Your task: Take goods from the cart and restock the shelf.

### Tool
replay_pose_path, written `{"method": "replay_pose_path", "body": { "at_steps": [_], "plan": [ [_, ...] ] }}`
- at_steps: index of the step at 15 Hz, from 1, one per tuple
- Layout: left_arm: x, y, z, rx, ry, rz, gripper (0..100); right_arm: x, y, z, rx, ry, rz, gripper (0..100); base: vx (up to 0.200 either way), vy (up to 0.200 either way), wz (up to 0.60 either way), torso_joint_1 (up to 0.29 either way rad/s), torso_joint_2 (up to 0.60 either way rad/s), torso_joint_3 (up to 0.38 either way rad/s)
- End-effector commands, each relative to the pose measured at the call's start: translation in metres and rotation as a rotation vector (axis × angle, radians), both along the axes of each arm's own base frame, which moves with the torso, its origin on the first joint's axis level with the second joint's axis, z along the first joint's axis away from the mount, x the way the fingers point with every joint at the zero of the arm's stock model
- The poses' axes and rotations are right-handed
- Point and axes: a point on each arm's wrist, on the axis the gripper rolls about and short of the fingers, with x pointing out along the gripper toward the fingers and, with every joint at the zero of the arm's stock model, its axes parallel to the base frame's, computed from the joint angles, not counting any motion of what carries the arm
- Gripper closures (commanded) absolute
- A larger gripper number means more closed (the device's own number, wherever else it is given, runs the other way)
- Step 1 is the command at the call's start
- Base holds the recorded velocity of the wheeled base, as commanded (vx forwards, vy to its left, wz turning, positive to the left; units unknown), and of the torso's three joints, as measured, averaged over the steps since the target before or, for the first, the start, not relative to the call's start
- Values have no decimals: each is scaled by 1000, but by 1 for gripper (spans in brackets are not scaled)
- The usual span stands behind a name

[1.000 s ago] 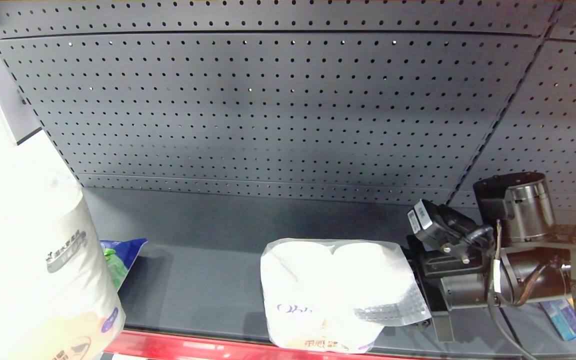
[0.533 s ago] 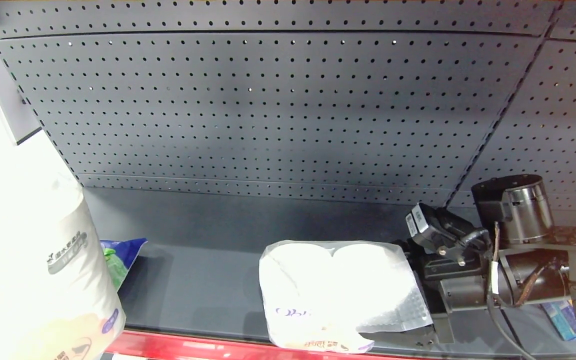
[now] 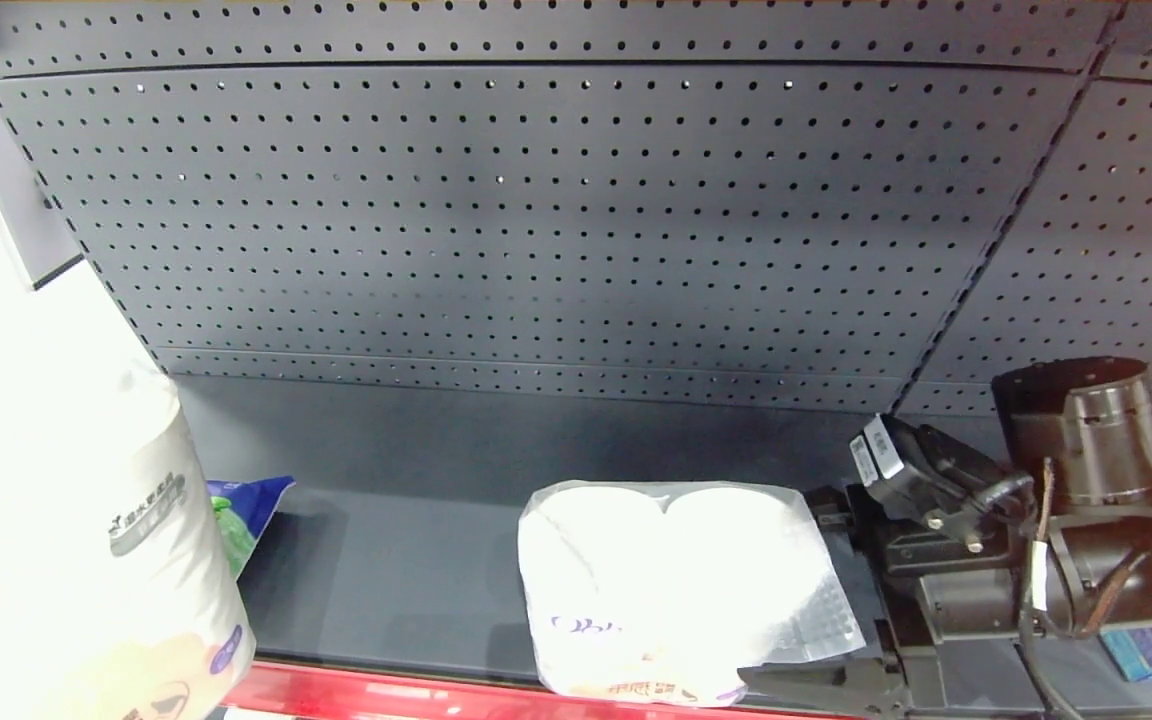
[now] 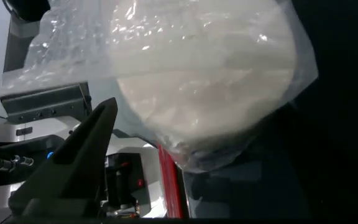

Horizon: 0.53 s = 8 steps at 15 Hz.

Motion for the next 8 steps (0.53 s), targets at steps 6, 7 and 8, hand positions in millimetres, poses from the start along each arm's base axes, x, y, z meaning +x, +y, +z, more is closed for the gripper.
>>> {"method": "replay_pose_path", "body": {
  "at_steps": [6,7,8],
  "plan": [
    [0,0,-2,2,6,9,100,-46,-39,3,24,-49,-71,0,0,0,0,0,0,0],
    [2,0,-2,3,13,9,100,-55,-53,1,22,-66,-141,0,0,0,0,0,0,0],
    [4,-1,-1,5,24,8,100,-65,-67,1,26,-96,-218,0,0,0,0,0,0,0]
  ]
}}
